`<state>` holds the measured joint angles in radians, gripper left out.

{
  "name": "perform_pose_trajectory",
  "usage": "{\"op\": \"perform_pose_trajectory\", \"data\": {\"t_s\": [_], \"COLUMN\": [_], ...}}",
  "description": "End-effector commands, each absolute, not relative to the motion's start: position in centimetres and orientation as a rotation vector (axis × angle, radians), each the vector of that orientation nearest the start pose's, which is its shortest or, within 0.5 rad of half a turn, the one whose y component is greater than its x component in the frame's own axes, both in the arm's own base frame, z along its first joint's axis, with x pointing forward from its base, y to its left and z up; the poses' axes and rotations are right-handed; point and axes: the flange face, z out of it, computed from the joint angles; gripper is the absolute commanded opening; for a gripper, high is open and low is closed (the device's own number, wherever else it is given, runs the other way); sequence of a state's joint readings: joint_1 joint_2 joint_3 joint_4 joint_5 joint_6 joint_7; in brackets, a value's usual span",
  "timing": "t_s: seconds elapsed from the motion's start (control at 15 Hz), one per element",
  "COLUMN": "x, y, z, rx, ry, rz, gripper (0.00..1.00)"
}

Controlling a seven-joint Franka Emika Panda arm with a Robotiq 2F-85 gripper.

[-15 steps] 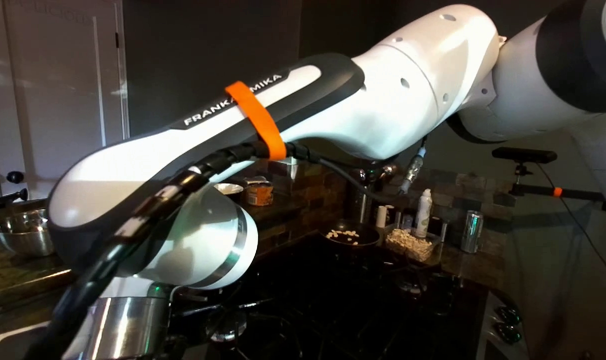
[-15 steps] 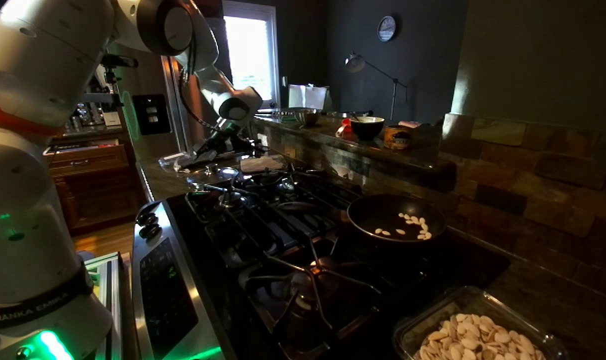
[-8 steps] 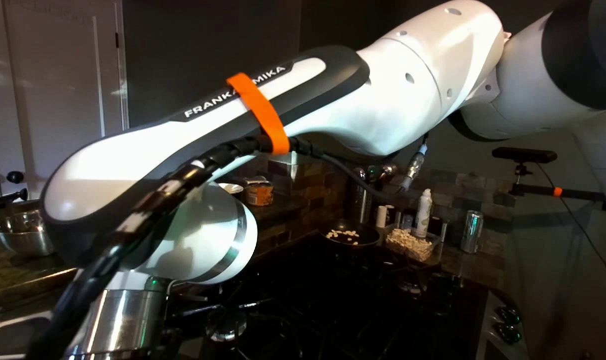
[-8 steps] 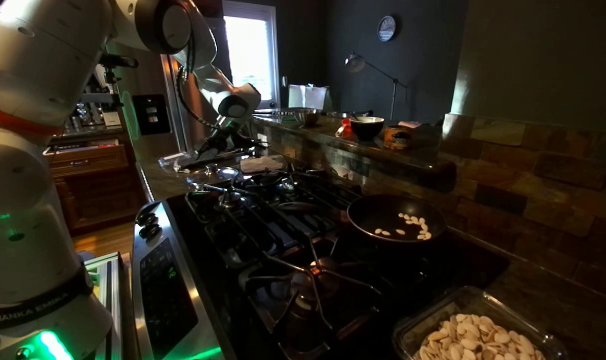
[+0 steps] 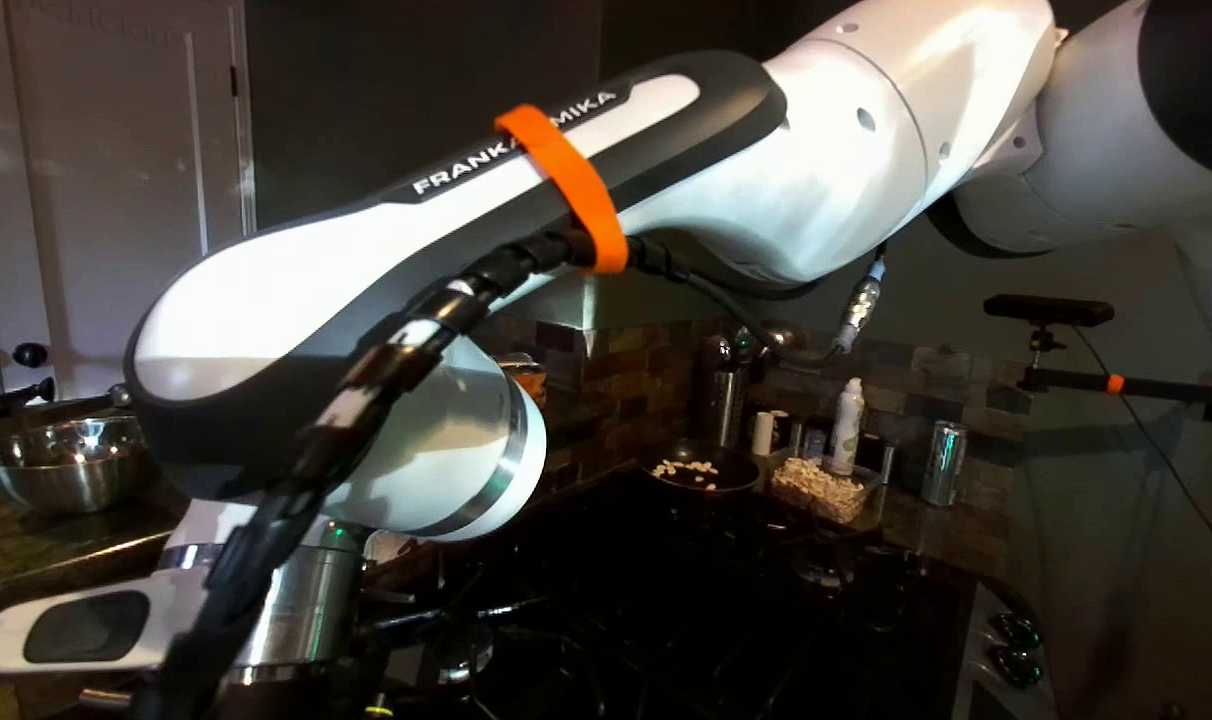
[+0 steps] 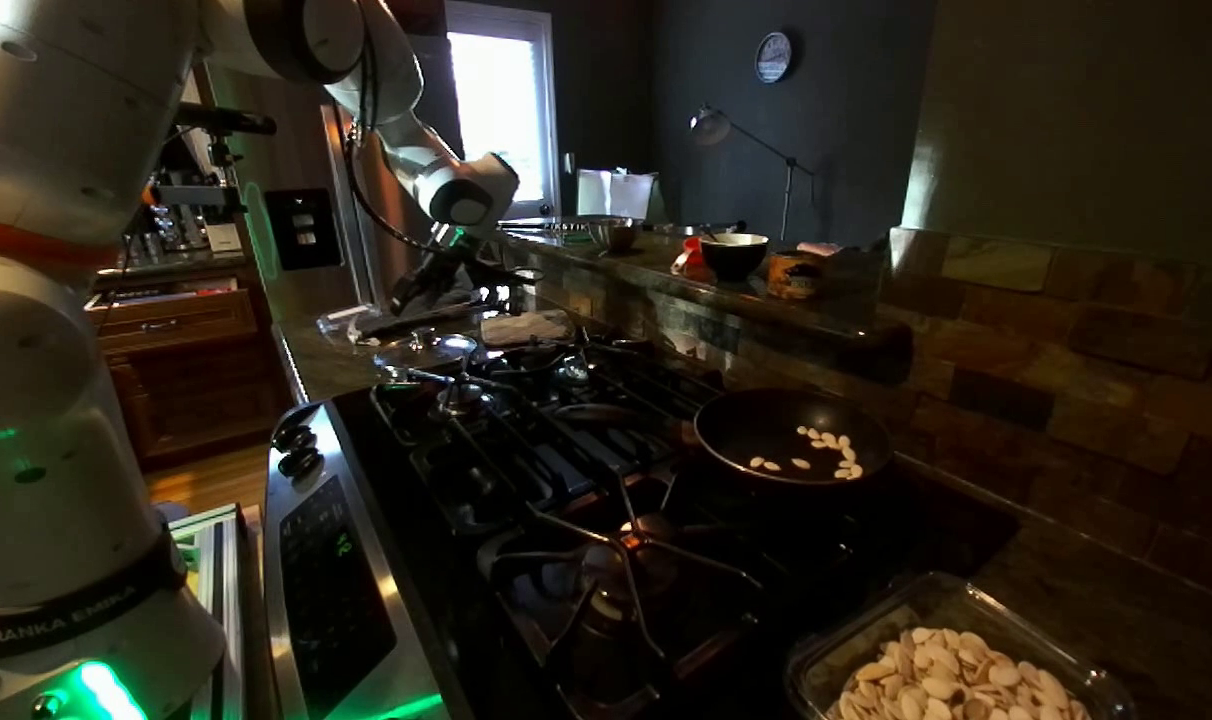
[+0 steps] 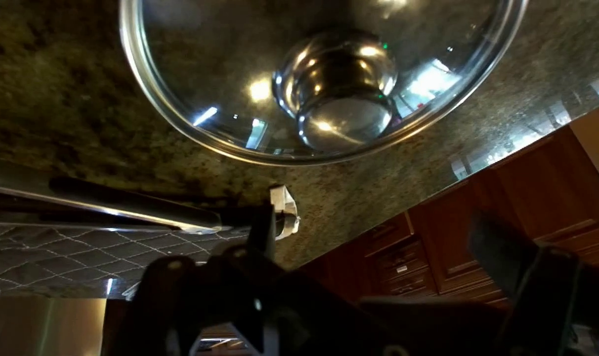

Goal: Put the lid on the pan

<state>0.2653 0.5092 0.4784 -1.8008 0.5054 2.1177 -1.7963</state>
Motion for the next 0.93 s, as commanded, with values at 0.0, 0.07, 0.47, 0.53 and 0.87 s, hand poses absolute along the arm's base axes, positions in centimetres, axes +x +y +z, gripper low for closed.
{"op": "perform_pose_trajectory", "data": {"t_s": [0.0,0.07,0.47,0.53,0.87], "x": [45.8,45.9,47.2,47.2,47.1], "y": [42.8,42.6,41.6,41.7,42.6], "z": [28.4,28.1,27.1,27.0,26.6], "rx": [-1.113,-1.146,-1.257,-1.253,-1.234], "ry": [-2.266,-2.272,-2.326,-2.334,-2.370], "rz": [-0.204,-0.211,-0.246,-0.245,-0.226], "gripper": [1.00,0.98,1.00,1.00,0.91]}}
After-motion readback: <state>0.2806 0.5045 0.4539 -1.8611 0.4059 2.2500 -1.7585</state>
